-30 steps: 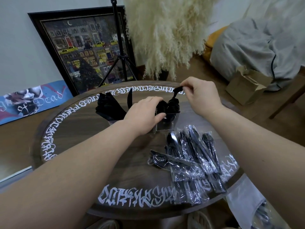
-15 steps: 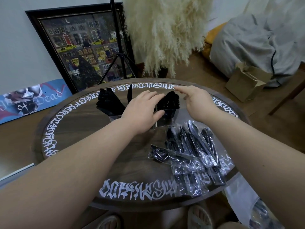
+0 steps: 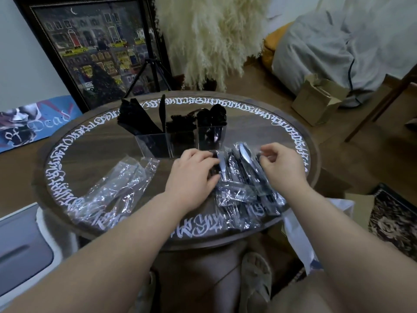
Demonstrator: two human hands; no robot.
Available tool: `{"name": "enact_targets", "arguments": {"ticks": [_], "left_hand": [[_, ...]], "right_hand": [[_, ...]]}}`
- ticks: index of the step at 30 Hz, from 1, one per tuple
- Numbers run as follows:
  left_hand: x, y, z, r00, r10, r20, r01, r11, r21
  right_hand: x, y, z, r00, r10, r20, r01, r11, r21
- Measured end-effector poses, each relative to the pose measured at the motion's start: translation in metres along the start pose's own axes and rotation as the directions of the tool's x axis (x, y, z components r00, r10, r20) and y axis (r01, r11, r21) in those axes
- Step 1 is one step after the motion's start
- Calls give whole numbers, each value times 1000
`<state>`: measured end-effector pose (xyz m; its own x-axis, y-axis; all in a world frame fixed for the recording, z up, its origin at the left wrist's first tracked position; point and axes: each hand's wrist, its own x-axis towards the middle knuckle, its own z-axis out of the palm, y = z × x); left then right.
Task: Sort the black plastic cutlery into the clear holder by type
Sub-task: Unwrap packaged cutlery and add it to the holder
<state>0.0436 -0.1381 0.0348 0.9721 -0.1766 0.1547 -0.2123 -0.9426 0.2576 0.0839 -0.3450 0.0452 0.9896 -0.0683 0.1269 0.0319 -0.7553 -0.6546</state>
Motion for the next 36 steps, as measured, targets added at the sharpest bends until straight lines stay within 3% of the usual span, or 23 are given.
{"name": "enact_targets", "arguments": {"ticks": [4, 8, 12, 15, 20, 24, 28, 30, 33, 36], "left_hand": [[-16, 4, 28, 986, -71, 153, 67, 997, 35], [-17, 6, 43, 971, -104, 214, 108, 994, -11], [-12, 10, 46, 973, -95, 209, 105, 994, -38], [-12, 11, 45, 973, -94, 210, 106, 993, -45], [-11, 13, 29, 999, -36, 8, 37, 996, -83], [-15, 13, 9, 959, -32, -283, 26, 999, -26], [-27, 3, -6, 917, -26, -399, 40, 999, 28], [-37, -3, -13, 941, -15, -338, 44, 996, 79], [-50, -13, -21, 993, -48, -110, 60, 992, 112], [-61, -28, -28, 998, -60, -1, 60, 997, 43]], "right_hand": [[-14, 23, 7, 984, 149, 99, -131, 977, -167], [-14, 33, 10, 929, 289, 230, -212, 928, -308], [-11, 33, 7, 935, 296, 195, -251, 942, -223], [-13, 30, 2, 953, 264, 147, -263, 965, -25], [-22, 16, -8, 990, 112, 83, -122, 984, 129], [-31, -3, -3, 980, -21, 197, -15, 983, 181], [-38, -22, 7, 940, -135, 312, 117, 990, 76], [-41, -35, 11, 907, -198, 370, 188, 980, 64], [-47, -56, 16, 867, -268, 420, 246, 963, 106], [-51, -72, 25, 859, -317, 401, 267, 947, 176]]}}
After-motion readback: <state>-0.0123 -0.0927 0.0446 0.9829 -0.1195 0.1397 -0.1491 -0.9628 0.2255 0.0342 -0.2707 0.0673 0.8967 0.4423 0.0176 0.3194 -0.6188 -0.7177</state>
